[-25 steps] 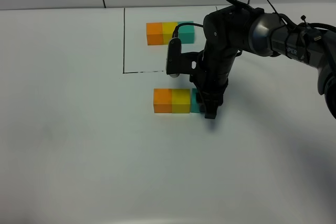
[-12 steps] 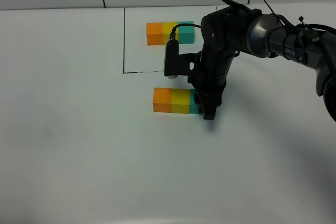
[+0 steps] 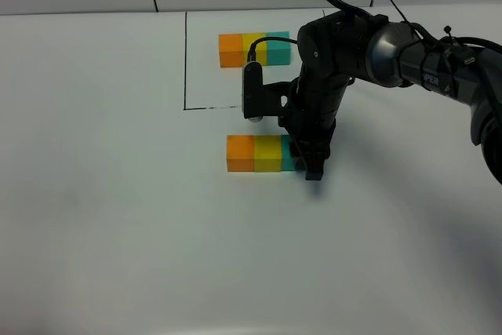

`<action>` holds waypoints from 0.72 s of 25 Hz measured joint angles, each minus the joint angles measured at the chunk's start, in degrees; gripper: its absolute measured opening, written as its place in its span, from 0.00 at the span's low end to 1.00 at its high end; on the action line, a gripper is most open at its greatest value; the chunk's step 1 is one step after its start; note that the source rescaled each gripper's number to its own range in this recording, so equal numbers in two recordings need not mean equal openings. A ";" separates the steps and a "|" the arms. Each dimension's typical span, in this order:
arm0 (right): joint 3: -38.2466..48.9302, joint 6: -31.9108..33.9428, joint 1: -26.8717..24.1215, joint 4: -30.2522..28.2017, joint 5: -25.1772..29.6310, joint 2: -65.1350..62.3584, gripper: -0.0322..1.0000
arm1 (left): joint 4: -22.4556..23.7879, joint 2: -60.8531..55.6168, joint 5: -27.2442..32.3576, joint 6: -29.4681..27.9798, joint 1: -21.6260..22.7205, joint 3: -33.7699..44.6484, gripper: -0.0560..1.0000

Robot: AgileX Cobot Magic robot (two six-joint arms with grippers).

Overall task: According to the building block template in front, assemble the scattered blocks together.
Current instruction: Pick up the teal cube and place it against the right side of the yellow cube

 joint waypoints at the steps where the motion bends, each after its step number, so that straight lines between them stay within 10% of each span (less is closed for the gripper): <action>1: 0.00 0.01 0.00 0.00 0.00 0.00 0.05 | 0.00 0.00 0.00 0.00 0.00 0.00 1.00; 18: 0.00 -0.26 0.00 -0.18 -0.07 0.00 0.05 | 0.00 0.00 0.00 0.00 0.00 0.00 1.00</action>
